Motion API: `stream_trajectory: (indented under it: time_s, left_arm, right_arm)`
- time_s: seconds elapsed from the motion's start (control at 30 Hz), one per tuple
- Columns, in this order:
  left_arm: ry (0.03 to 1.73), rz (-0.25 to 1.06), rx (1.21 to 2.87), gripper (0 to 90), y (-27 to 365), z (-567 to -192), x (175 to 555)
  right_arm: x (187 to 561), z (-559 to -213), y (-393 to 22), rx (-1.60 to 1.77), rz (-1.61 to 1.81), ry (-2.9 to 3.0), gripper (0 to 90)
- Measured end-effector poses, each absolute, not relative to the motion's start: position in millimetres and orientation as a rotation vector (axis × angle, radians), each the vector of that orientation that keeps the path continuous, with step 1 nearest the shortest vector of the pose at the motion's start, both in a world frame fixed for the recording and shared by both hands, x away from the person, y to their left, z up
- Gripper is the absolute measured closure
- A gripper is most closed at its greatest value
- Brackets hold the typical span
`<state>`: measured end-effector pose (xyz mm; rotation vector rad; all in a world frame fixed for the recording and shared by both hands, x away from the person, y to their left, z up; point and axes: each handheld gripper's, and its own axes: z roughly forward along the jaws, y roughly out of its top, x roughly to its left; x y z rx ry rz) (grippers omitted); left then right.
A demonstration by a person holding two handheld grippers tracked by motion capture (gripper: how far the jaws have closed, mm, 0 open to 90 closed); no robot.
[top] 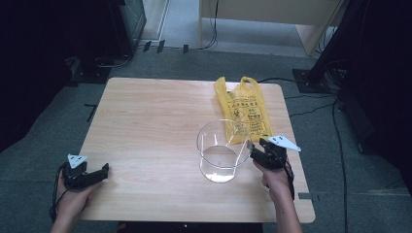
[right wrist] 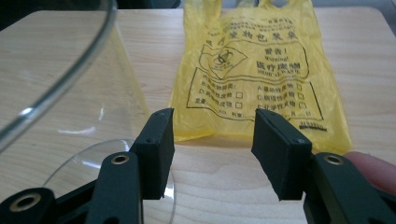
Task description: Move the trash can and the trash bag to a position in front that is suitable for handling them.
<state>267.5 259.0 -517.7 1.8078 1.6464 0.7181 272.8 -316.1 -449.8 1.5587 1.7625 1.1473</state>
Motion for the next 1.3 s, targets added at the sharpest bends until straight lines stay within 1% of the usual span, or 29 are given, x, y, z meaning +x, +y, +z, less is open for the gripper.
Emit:
stream_trajectory:
  time_s: [0.13, 0.17, 0.2, 0.27, 0.53, 0.6, 0.77, 0.83, 0.93, 1.1, 1.13, 1.2, 1.3]
  left_arm:
    - [1.647, 0.735, 1.811, 10.1, 259, -517, 267]
    - [1.640, 0.763, 1.814, 13.4, 257, -516, 265]
    - [1.640, 0.763, 1.814, 15.4, 257, -516, 265]
    - [1.629, 0.789, 1.828, 15.4, 254, -516, 264]
    - [1.604, 0.749, 1.745, 15.4, 237, -504, 268]
    - [1.579, 0.765, 1.758, 15.4, 230, -500, 269]
    - [1.550, 0.716, 1.743, 15.4, 215, -488, 274]
    - [1.532, 0.718, 1.740, 15.4, 203, -481, 280]
    - [1.518, 0.700, 1.733, 15.4, 195, -477, 283]
    - [1.450, 0.683, 1.739, 15.5, 165, -470, 291]
    - [1.450, 0.683, 1.739, 15.5, 165, -470, 291]
    - [1.415, 0.665, 1.750, 15.5, 150, -467, 292]
    - [1.395, 0.643, 1.751, 15.5, 141, -466, 292]
  right_arm:
    - [271, -448, -314, 1.545, 1.175, 1.759, 49.5]
    - [270, -449, -313, 1.544, 1.187, 1.762, 49.6]
    - [270, -449, -313, 1.544, 1.187, 1.762, 49.6]
    - [270, -450, -312, 1.536, 1.187, 1.770, 49.6]
    - [269, -451, -306, 1.519, 1.188, 1.783, 49.6]
    - [270, -451, -304, 1.511, 1.187, 1.786, 49.6]
    - [270, -452, -299, 1.507, 1.191, 1.801, 49.6]
    - [270, -452, -298, 1.503, 1.193, 1.805, 49.6]
    - [270, -452, -296, 1.500, 1.193, 1.810, 49.6]
    - [269, -452, -289, 1.490, 1.203, 1.822, 49.6]
    - [269, -452, -289, 1.490, 1.203, 1.822, 49.6]
    - [268, -454, -284, 1.490, 1.202, 1.835, 49.6]
    - [267, -455, -280, 1.486, 1.205, 1.843, 49.5]
